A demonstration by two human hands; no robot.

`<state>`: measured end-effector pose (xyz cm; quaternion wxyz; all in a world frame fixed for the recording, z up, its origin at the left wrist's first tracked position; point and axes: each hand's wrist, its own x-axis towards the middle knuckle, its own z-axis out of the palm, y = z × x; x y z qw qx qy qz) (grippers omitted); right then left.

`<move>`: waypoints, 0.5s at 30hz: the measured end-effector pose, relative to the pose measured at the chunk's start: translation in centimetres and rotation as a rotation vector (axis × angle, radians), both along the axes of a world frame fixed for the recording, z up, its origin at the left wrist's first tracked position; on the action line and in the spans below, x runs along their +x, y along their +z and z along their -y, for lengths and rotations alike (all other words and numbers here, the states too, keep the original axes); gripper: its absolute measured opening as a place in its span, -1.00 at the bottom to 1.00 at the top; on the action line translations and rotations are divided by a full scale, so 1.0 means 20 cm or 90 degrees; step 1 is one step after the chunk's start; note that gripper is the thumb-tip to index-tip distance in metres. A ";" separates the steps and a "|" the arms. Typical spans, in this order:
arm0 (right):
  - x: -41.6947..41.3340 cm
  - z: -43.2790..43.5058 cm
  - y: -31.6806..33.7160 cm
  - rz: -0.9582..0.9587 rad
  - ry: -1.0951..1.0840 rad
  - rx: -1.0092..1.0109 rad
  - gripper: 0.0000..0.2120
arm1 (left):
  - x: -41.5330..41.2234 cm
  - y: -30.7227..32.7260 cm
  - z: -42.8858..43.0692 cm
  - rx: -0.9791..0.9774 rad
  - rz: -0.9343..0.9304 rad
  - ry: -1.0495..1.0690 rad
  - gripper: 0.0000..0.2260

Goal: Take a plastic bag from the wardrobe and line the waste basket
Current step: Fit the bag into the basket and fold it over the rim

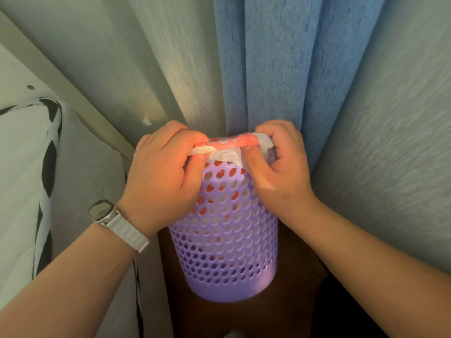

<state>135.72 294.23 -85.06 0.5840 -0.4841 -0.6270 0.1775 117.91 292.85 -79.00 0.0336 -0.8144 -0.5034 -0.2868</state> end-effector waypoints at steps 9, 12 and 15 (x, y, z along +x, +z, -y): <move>-0.07 0.03 0.06 0.018 -0.007 -0.021 -0.89 | 0.09 0.02 0.05 0.070 -0.087 0.020 -0.76; -0.08 0.04 0.07 0.036 -0.006 -0.031 -0.85 | 0.06 0.01 0.03 0.065 -0.070 0.019 -0.79; -0.08 0.05 0.08 0.042 0.003 -0.033 -0.85 | 0.05 -0.01 0.02 0.056 -0.065 0.017 -0.78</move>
